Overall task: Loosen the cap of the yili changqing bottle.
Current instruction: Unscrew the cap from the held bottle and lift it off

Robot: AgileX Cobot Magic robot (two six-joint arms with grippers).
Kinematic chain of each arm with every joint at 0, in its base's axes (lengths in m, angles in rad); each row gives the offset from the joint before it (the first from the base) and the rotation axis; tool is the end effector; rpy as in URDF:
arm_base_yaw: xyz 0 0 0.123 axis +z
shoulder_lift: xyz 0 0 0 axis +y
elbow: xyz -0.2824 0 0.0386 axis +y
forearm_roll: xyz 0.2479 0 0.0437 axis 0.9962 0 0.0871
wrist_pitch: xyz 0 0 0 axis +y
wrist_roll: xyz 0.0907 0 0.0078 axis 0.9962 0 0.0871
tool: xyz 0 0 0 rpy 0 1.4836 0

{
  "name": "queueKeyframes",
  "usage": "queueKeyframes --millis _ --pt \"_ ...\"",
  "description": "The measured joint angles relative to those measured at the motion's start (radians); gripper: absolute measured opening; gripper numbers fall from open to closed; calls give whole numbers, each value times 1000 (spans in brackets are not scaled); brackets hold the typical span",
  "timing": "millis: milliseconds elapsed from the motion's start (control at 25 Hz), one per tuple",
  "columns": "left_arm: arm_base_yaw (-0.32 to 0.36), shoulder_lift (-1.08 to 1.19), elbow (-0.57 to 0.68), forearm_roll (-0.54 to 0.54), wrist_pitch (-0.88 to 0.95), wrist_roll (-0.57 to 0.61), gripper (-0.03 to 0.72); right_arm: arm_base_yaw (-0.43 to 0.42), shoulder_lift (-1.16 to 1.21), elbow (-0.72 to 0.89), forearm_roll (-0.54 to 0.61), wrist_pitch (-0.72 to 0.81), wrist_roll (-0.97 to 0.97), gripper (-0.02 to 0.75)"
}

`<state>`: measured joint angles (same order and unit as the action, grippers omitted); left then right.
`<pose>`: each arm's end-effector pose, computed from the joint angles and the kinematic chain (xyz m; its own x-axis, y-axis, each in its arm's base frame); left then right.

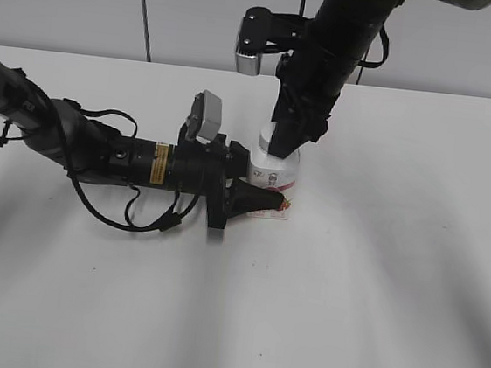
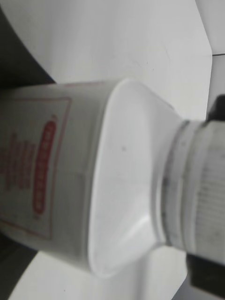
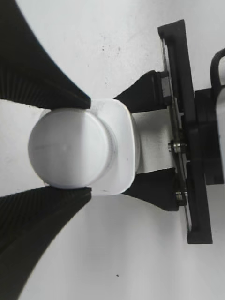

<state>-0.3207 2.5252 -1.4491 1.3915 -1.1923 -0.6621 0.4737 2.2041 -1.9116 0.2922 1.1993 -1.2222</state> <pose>0.3914 -0.2177 0.0374 -0.0827 0.2141 -0.9733 0.9959 0.0529 -0.0730 0.4016 0.2334 0.2119 0.0463 -0.9475 -0.3164 -0.9984 -0.0338 -0.0450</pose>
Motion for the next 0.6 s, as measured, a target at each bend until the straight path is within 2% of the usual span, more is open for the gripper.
queueKeyframes --millis 520,600 --pt "0 0 0 -1 2 -2 400 0 0 0 -6 0 -19 397" --pt "0 0 0 -1 2 -5 400 0 0 0 -7 0 -15 419"
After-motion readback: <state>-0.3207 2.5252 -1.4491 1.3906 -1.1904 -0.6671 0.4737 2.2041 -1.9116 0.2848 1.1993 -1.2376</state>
